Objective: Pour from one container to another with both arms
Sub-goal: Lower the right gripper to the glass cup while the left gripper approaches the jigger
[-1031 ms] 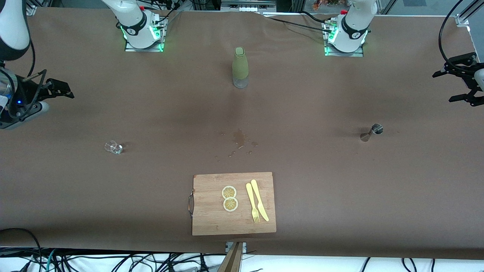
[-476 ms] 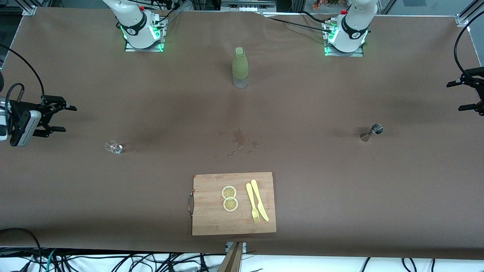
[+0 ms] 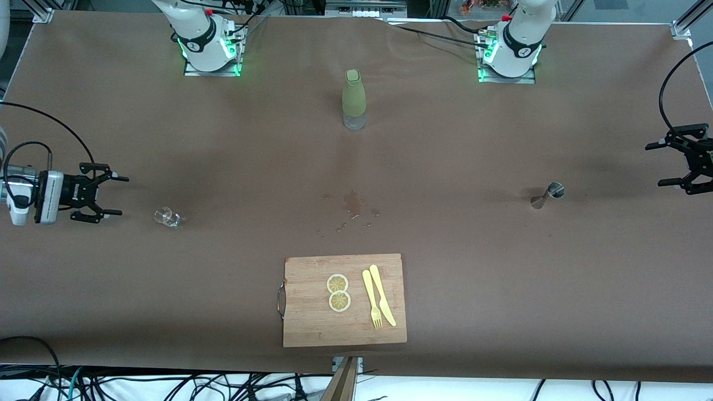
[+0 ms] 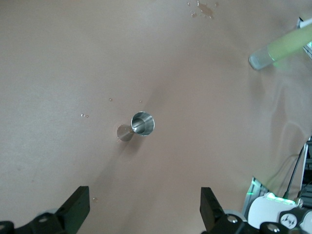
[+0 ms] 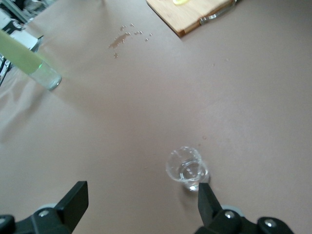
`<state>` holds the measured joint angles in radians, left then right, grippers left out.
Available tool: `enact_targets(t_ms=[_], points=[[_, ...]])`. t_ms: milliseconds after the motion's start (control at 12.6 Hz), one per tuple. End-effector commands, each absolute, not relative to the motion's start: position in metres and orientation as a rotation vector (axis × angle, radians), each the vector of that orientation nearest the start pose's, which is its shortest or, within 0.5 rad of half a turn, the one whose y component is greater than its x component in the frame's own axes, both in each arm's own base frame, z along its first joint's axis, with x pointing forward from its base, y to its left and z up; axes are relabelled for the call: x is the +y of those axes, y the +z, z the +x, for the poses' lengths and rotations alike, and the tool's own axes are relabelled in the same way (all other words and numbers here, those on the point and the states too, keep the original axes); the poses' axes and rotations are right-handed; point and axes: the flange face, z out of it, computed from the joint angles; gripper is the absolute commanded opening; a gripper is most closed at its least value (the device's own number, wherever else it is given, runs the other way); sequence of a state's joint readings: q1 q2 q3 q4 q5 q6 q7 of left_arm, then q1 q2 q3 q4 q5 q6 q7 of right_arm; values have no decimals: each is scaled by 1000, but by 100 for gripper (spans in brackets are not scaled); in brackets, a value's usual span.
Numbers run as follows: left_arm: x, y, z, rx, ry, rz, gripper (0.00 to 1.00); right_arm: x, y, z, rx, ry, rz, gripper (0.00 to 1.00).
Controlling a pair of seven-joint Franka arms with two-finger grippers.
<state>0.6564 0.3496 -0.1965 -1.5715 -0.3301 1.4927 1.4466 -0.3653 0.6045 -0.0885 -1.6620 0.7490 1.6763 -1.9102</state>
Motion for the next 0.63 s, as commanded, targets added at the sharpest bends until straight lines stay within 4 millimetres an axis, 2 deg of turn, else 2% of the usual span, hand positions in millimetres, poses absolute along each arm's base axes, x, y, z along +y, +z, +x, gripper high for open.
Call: enact_targets(t_ms=[0, 159, 317, 555], points=[[275, 395, 561, -1247, 237, 2177, 100, -218, 210, 598, -1364, -668, -1877, 100], [289, 362, 561, -1323, 325, 2087, 100, -215, 170, 594, -1383, -771, -1800, 100], [305, 327, 555, -1359, 420, 1998, 100, -211, 148, 599, -1417, -823, -1765, 100], [313, 284, 551, -1361, 543, 1888, 100, -205, 140, 603, -1432, -813, -1758, 100]])
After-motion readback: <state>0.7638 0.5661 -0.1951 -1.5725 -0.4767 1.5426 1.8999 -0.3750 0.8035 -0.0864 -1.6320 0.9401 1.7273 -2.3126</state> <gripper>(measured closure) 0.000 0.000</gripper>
